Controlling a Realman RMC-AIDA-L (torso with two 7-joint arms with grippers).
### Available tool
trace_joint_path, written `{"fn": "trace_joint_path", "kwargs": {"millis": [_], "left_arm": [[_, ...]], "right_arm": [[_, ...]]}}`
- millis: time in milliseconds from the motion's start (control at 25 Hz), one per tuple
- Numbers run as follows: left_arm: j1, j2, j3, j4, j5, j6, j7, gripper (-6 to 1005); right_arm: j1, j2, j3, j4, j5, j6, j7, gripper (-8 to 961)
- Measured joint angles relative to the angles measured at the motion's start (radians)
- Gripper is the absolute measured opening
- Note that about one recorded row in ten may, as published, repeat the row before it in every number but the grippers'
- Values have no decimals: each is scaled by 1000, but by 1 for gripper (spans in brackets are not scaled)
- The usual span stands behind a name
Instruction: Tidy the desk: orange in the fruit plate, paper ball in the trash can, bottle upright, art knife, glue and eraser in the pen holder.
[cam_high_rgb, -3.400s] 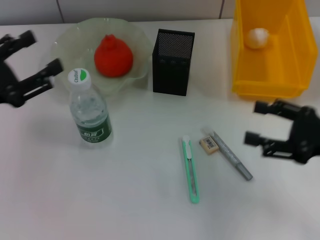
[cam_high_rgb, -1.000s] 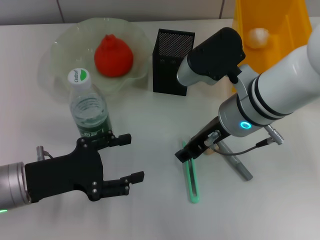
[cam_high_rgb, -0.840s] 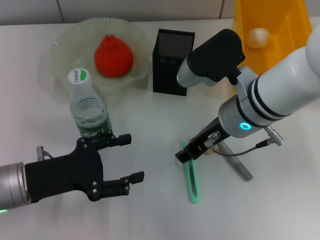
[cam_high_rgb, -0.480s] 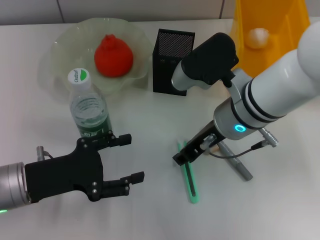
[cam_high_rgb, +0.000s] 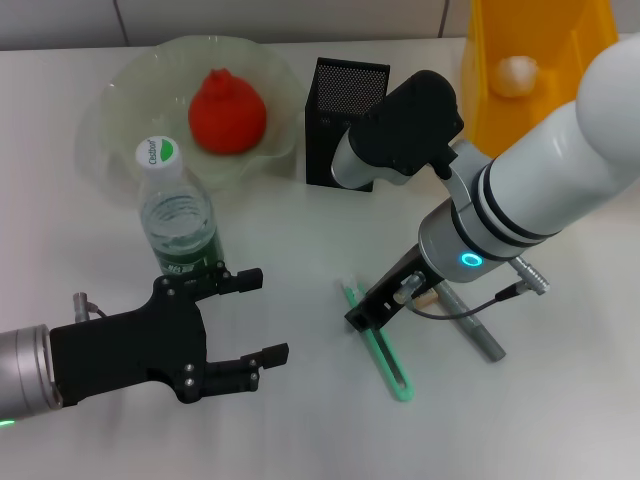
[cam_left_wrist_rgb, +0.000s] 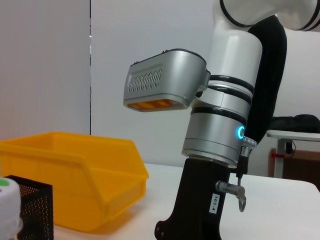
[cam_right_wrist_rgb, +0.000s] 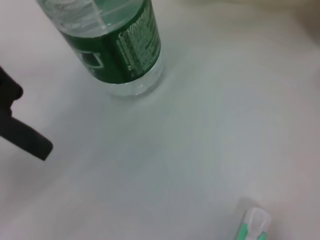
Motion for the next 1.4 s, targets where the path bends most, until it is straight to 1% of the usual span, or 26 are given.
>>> {"fn": "trace_joint_path", "kwargs": {"millis": [480, 600, 680, 720, 760, 800, 840, 880, 920, 960, 1000, 1040, 1080, 1120, 1160, 1200, 1280, 1320, 1360, 1400], "left_arm": [[0, 0, 0, -10, 0, 4, 0, 813], [0, 0, 0, -10, 0, 7, 0, 813], [0, 1, 0, -10, 0, 11, 0, 813], [0, 1, 0, -10, 0, 19, 0, 813], [0, 1, 0, -10, 0, 19, 0, 813], [0, 1, 0, -10, 0, 19, 0, 813], [2, 1, 0, -9, 0, 28, 0, 813], [2, 2, 0, -9, 0, 29, 0, 813], [4, 2, 0, -9, 0, 29, 0, 813], [4, 2, 0, -9, 0, 30, 0, 813], [4, 2, 0, -9, 0, 30, 0, 813], [5, 2, 1, -9, 0, 30, 0, 813], [5, 2, 1, -9, 0, 30, 0, 813], [6, 3, 2, -10, 0, 30, 0, 813], [6, 3, 2, -10, 0, 30, 0, 813], [6, 2, 2, -10, 1, 30, 0, 813], [6, 2, 3, -10, 1, 29, 0, 813], [6, 2, 7, -11, 2, 26, 0, 813], [6, 2, 7, -11, 2, 26, 0, 813], [6, 1, 10, -12, 2, 24, 1, 813]], "right_arm": [[10, 0, -22, -3, 0, -7, -2, 209], [0, -1, -16, -26, 1, -9, -2, 168], [-29, -4, 0, -83, 0, -13, -2, 168], [-69, -7, 39, -161, -5, -31, -8, 169], [-69, -7, 39, -161, -5, -31, -8, 169], [-91, -8, 69, -205, -9, -41, -14, 169], [-144, -9, 137, -293, -13, -54, -36, 169], [-144, -9, 137, -293, -13, -54, -36, 171], [-206, -6, 221, -386, -2, -47, -82, 172], [-206, -6, 221, -386, -2, -47, -82, 174], [-232, -5, 260, -421, 14, -33, -112, 176], [-291, -1, 346, -474, 110, 25, -225, 177], [-291, -1, 346, -474, 110, 25, -225, 179], [-337, -1, 409, -473, 263, 108, -373, 181], [-337, -1, 409, -473, 263, 108, -373, 182], [-359, -2, 437, -454, 365, 157, -469, 184], [-382, -6, 467, -367, 595, 244, -699, 187], [-381, -7, 482, -261, 809, 290, -936, 189], [-381, -7, 482, -261, 809, 290, -936, 191], [-369, -7, 488, -181, 930, 304, -1076, 192]]}}
